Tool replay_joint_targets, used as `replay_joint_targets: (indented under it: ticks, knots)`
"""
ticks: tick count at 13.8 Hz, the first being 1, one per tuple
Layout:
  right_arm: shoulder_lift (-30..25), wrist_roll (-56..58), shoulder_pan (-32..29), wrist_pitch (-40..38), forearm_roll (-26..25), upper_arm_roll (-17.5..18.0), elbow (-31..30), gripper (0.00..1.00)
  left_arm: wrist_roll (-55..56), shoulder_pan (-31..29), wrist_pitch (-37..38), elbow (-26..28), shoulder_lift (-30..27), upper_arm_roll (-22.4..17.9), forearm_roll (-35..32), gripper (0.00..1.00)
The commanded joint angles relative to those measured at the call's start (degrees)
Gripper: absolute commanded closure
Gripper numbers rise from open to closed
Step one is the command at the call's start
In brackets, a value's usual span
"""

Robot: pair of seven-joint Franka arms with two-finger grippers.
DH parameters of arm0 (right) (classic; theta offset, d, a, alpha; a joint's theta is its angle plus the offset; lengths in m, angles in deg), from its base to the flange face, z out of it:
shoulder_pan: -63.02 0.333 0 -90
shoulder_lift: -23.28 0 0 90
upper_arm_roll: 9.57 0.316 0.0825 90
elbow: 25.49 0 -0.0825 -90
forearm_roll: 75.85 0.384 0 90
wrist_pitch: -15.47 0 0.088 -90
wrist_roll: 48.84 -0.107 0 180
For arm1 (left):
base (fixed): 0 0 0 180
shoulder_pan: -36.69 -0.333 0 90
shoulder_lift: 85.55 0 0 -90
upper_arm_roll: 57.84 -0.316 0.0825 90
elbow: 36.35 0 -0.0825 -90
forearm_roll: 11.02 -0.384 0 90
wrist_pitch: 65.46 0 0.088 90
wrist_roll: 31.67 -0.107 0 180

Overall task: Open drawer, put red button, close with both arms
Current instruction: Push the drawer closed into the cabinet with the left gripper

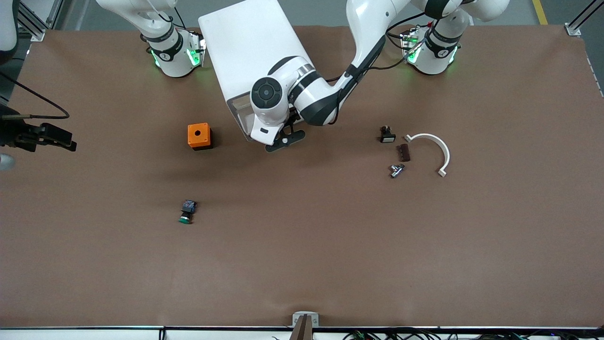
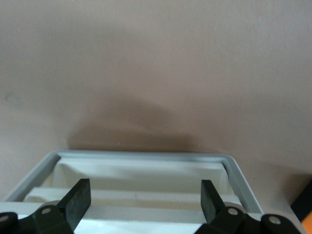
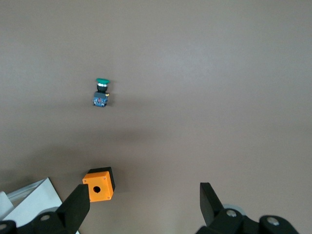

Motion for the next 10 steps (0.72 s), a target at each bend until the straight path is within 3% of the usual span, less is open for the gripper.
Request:
replay_joint_targets:
  ticks: [1,10]
  knots:
    - [0.1,0.8,-0.8,-0.9,-0.3,0.5,2.4,0.0,1.4,0.5,0.4,1.0,-0.9,0.0,3.2,0.01]
    - [-0.4,1.0,-1.0,-2.8,-0.2,0.4,1.8,0.0,0.9,0.4,-0.5,3.0,0.1,0.2,14.1,0.01]
